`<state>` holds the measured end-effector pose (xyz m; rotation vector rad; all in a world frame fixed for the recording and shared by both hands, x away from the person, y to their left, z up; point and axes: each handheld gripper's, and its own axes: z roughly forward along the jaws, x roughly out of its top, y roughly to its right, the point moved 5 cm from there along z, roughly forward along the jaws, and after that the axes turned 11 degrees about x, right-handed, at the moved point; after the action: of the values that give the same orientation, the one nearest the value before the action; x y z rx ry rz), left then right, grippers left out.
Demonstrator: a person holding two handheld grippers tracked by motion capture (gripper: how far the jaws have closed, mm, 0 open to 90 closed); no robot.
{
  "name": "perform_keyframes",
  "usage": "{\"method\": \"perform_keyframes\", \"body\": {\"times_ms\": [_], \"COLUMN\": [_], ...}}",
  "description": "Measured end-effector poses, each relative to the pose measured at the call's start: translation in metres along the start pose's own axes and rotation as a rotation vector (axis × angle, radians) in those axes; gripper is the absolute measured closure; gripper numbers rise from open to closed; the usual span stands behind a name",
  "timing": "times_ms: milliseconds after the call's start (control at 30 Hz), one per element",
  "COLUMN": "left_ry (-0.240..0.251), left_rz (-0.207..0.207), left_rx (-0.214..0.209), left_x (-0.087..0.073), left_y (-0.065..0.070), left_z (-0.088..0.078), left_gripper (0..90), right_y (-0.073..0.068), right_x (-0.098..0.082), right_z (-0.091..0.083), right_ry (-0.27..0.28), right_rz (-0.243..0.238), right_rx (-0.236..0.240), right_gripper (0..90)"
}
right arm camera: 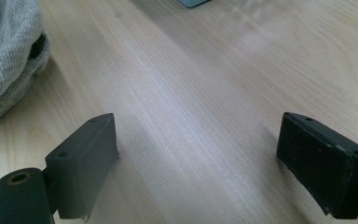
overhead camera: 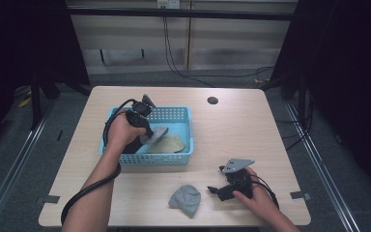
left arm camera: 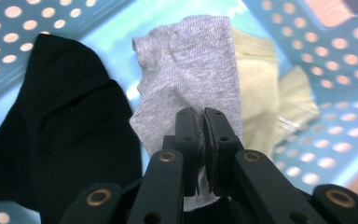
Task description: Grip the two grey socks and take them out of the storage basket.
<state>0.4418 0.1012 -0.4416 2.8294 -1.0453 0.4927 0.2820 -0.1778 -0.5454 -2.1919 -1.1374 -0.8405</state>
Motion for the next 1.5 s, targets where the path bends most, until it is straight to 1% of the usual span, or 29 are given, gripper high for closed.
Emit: {"method": "perform_keyframes", "body": {"times_ms": [133, 267, 300, 333, 367, 400, 433, 567, 600, 633, 733, 767, 867, 900, 933, 967, 1000, 1033, 1067, 1100, 1167, 1233, 1267, 1300, 1367, 1400, 1433, 1467, 1500], "left_ry": [-0.035, -0.06, -0.055, -0.043, -0.043, -0.009, -0.009, -0.012, -0.027, -0.027, -0.037, -0.04, -0.053, -0.063, -0.072, -0.078, -0.101, -0.117, -0.125, -0.125, -0.133, -0.131, -0.117, -0.117, -0.099, -0.086, -0.086, -0.079, -0.079], "left_rz": [0.025, -0.014, -0.032, -0.053, -0.053, -0.066, -0.066, -0.047, -0.04, -0.04, -0.009, -0.009, -0.001, -0.003, -0.005, -0.004, -0.005, -0.017, -0.035, -0.035, -0.021, -0.018, -0.014, -0.014, -0.013, -0.008, -0.008, -0.001, -0.001], "left_rx": [0.007, 0.009, 0.02, 0.027, 0.027, 0.038, 0.038, 0.04, 0.034, 0.034, 0.032, 0.028, 0.027, 0.029, 0.03, 0.039, 0.046, 0.022, 0.01, 0.01, 0.029, 0.026, 0.023, 0.023, 0.019, 0.012, 0.012, 0.003, 0.003], "left_x": [-0.008, -0.02, -0.023, -0.024, -0.024, -0.024, -0.024, -0.023, -0.022, -0.022, -0.019, -0.018, -0.017, -0.017, -0.018, -0.019, -0.02, -0.02, -0.02, -0.02, -0.019, -0.018, -0.015, -0.015, -0.012, -0.009, -0.009, -0.006, -0.006], "left_y": [-0.002, -0.012, -0.015, -0.018, -0.018, -0.02, -0.02, -0.018, -0.016, -0.016, -0.014, -0.013, -0.01, -0.01, -0.009, -0.01, -0.011, -0.011, -0.01, -0.01, -0.011, -0.01, -0.01, -0.01, -0.01, -0.009, -0.009, -0.007, -0.007], "left_z": [0.001, 0.008, 0.01, 0.013, 0.013, 0.016, 0.016, 0.025, 0.032, 0.032, 0.043, 0.045, 0.056, 0.059, 0.062, 0.064, 0.064, 0.064, 0.063, 0.063, 0.059, 0.055, 0.048, 0.048, 0.039, 0.03, 0.03, 0.022, 0.022], "left_gripper": [84.7, 83.3, 80.2, 63.7, 56.2, 48.7, 42.6, 34.0, 33.2, 32.0, 30.6, 30.2, 31.1, 33.1, 38.3, 38.3, 45.6, 62.7, 74.4, 79.0, 81.7, 83.1, 83.3, 83.4, 83.4, 83.3, 83.3, 83.3, 83.3], "right_y": [0.0, 0.0, 0.0, 0.0, 0.0, 0.0, 0.0, 0.0, 0.0, 0.0, 0.0, 0.0, 0.0, 0.0, 0.0, 0.0, 0.0, 0.0, 0.0, 0.0, 0.0, 0.0, 0.0, 0.0, 0.0, 0.0, 0.0, 0.0, 0.0], "right_x": [0.0, 0.0, 0.0, 0.0, 0.0, 0.0, 0.0, 0.0, 0.0, 0.0, 0.0, 0.0, 0.0, 0.0, 0.0, 0.0, 0.0, 0.0, 0.0, 0.0, 0.0, 0.0, 0.0, 0.0, 0.0, 0.0, 0.0, 0.0, 0.0], "right_z": [0.0, 0.0, 0.0, 0.0, 0.0, 0.0, 0.0, 0.0, 0.0, 0.0, 0.0, 0.0, 0.0, 0.0, 0.0, 0.0, 0.0, 0.0, 0.0, 0.0, 0.0, 0.0, 0.0, 0.0, 0.0, 0.0, 0.0, 0.0, 0.0], "right_ry": [0.0, 0.0, 0.0, -0.001, -0.001, -0.001, -0.001, -0.001, -0.001, -0.001, -0.002, -0.001, -0.001, -0.001, -0.002, -0.002, -0.001, -0.003, -0.003, -0.003, -0.001, -0.002, -0.001, -0.001, -0.001, -0.002, -0.002, -0.002, -0.002], "right_rz": [0.001, 0.0, 0.0, 0.003, 0.003, 0.004, 0.004, 0.003, 0.003, 0.003, 0.003, 0.003, 0.003, 0.003, 0.003, 0.003, 0.003, 0.004, 0.004, 0.004, 0.003, 0.003, 0.003, 0.003, 0.004, 0.004, 0.004, 0.003, 0.003], "right_rx": [0.0, 0.0, 0.0, 0.0, 0.0, 0.0, 0.0, 0.0, 0.001, 0.001, 0.001, 0.001, 0.001, 0.001, 0.001, 0.001, 0.001, 0.0, 0.0, 0.0, 0.0, 0.001, 0.001, 0.001, 0.001, 0.001, 0.001, -0.001, -0.001], "right_gripper": [11.7, 11.7, 11.8, 11.7, 11.7, 11.7, 11.7, 11.8, 11.7, 11.7, 11.8, 11.8, 11.8, 11.7, 11.8, 11.8, 11.8, 11.8, 11.8, 11.8, 11.8, 11.8, 11.8, 11.8, 11.8, 11.8, 11.8, 11.7, 11.7]}}
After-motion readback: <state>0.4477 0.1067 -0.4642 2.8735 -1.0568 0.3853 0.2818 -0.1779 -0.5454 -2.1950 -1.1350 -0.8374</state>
